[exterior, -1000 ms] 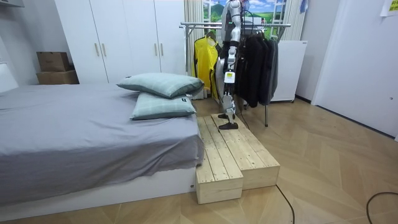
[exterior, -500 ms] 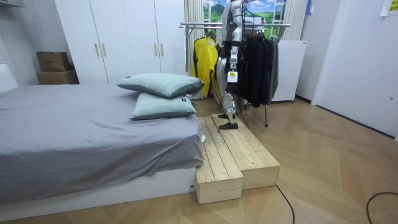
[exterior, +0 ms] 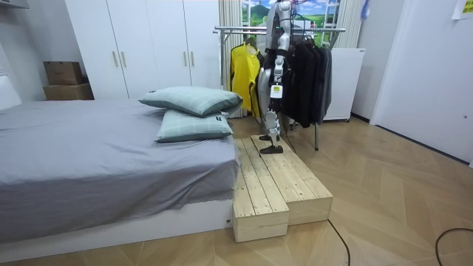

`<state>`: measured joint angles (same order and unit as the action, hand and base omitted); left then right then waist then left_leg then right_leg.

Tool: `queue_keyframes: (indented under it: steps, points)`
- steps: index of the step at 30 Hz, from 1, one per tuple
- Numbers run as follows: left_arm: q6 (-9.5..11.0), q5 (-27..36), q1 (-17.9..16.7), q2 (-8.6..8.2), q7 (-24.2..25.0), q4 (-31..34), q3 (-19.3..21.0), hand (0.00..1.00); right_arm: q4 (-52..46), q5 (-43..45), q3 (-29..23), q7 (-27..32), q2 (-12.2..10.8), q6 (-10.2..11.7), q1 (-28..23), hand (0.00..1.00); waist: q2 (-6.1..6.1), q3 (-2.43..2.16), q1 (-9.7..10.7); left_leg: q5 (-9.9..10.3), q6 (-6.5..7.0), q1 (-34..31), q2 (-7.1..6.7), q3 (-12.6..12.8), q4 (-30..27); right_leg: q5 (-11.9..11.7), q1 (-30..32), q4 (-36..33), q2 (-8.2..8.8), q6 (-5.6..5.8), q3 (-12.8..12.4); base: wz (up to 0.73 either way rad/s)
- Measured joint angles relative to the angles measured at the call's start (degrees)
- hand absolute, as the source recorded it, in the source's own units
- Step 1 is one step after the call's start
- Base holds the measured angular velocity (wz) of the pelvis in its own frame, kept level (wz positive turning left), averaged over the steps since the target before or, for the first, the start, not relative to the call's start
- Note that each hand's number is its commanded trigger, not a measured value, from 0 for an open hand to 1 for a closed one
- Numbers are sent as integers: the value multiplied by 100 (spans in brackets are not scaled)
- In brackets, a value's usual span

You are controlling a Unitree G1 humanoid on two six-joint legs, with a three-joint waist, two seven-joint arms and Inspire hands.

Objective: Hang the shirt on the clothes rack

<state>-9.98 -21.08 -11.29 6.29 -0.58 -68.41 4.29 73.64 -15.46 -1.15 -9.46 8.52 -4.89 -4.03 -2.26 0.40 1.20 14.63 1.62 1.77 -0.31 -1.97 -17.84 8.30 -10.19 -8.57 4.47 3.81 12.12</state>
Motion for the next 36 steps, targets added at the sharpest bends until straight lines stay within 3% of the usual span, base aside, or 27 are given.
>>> queue_keyframes:
  steps: [9,19,27,36]
  points:
    - [-1,-446,147,0,15,-1,-10,0,-24,4,103,9,5,-1,8,0,-8,-3,1,30,-48,-169,0,-129,-176,2,26,-1,-37,-3,-24,8]
    - [-103,-608,155,-14,137,-10,-14,0,-34,5,107,8,73,-3,9,0,118,-11,-2,10,-64,-195,2,-149,-187,16,35,-1,-51,-25,-93,0]
    - [-102,-606,170,-9,151,5,-70,0,-34,3,115,12,59,-6,20,0,42,7,10,-21,-85,-220,-29,-160,-189,214,31,12,-29,-41,-94,0]
    - [-95,-610,160,-2,130,193,-115,0,-35,24,207,54,31,2,37,0,21,-51,14,-21,-93,-228,-34,-164,-135,262,9,64,-31,-49,-59,2]
